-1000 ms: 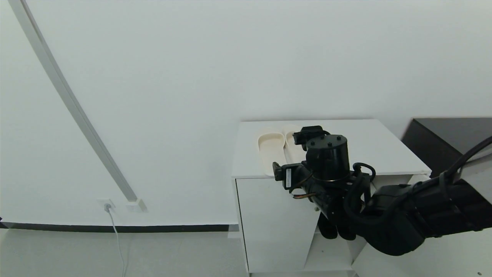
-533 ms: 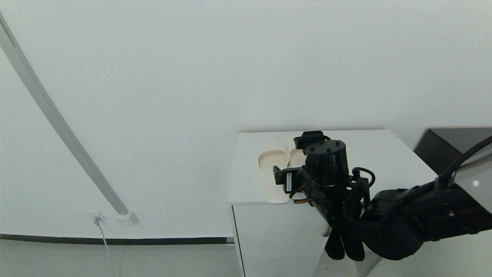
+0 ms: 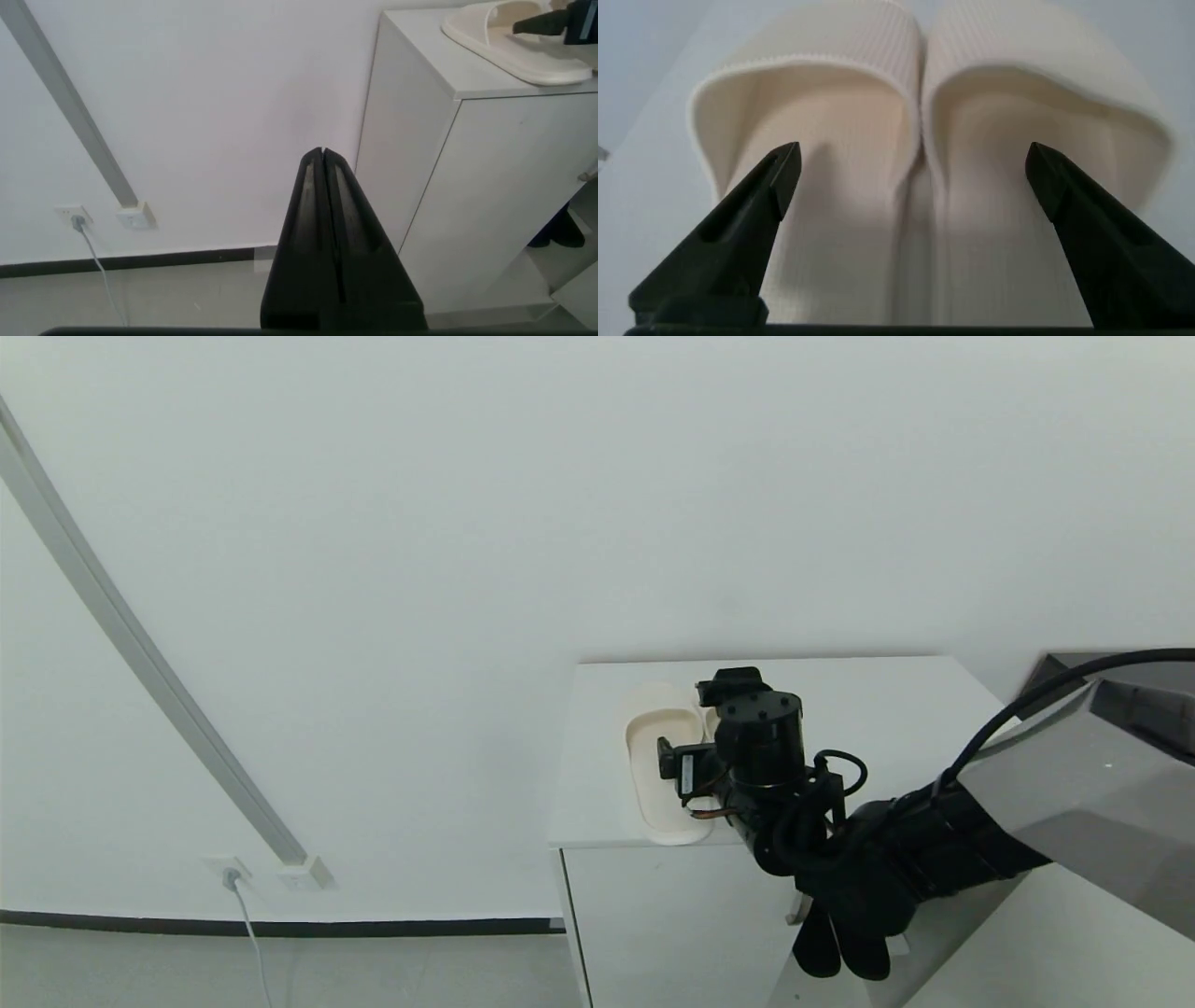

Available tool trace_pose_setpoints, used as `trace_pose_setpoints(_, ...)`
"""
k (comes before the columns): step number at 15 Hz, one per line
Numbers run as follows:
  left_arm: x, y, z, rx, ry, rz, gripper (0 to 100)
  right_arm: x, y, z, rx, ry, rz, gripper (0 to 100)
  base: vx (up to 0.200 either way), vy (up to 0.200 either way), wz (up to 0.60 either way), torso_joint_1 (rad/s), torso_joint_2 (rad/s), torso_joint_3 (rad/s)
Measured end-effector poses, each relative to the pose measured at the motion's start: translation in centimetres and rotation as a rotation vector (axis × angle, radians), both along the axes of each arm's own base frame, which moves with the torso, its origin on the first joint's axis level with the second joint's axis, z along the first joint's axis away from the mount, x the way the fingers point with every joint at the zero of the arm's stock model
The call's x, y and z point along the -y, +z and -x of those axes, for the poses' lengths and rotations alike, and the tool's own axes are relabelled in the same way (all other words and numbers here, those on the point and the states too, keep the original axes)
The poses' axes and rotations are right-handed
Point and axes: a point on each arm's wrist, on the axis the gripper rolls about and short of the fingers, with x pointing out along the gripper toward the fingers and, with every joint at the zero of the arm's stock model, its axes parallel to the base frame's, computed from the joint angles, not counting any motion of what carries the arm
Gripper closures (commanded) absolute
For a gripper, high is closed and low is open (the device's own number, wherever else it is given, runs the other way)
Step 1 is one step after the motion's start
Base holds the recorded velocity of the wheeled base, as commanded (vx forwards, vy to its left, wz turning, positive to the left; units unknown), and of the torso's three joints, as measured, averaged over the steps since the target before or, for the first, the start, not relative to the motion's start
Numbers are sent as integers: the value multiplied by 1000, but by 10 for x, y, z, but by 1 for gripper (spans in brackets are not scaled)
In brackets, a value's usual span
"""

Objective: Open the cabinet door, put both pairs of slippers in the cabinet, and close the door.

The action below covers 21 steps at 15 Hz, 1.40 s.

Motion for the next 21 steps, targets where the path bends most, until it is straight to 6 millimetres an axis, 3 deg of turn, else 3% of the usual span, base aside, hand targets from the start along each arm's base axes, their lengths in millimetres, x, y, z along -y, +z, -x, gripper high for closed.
trace_pose_setpoints(7, 0, 0, 0, 0, 0, 2, 100, -4, 1, -39, 16, -10, -17, 0, 0, 0, 0, 0, 0, 0)
trace_pose_setpoints(8, 0, 0, 0, 0, 0, 2, 100, -4, 1, -42, 17, -13, -18, 100, 0, 0, 0, 0, 0, 0)
trace_pose_setpoints(17, 0, 0, 0, 0, 1, 3, 100, -7, -1, -43, 16, -12, -15, 100, 0, 0, 0, 0, 0, 0)
trace_pose_setpoints(21, 0, 0, 0, 0, 1, 3, 100, -4, 12, -35, 37, 10, 14, 100, 0, 0, 0, 0, 0, 0)
